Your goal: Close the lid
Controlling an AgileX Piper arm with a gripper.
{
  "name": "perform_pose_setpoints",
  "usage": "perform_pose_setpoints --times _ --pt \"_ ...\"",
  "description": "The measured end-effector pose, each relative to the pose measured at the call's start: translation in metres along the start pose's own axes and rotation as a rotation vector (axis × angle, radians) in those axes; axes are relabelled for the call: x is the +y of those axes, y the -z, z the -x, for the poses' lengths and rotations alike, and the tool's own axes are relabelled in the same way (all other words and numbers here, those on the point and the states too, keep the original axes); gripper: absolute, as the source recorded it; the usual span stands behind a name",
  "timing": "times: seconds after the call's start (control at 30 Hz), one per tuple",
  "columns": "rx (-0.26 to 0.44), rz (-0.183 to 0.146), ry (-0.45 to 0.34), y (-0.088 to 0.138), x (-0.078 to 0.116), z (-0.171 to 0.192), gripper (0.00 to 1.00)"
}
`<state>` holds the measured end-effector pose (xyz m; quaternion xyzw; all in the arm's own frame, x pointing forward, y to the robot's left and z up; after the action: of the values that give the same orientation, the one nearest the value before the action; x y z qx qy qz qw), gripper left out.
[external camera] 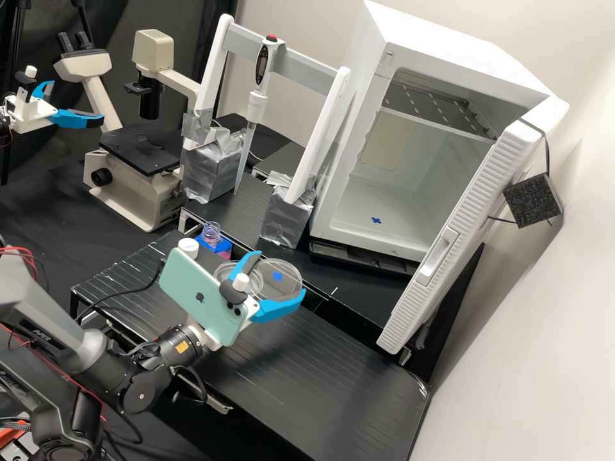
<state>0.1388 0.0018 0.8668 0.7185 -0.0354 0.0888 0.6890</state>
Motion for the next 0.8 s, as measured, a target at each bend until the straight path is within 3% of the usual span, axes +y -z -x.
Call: perform_pose_setpoints --times 0.2,0.4,0.63,0.8 --pt "0.105 0.019 0.113 0.015 -0.015 -0.003 0.00" --pt "0.159 0.075 0.210 0.018 -0.030 -0.008 0.00" --pt "0.138 0.109 0.243 0.015 -0.042 -0.015 0.00" --pt "0.075 0.119 0.240 0.005 -0.046 -0.020 0.00"
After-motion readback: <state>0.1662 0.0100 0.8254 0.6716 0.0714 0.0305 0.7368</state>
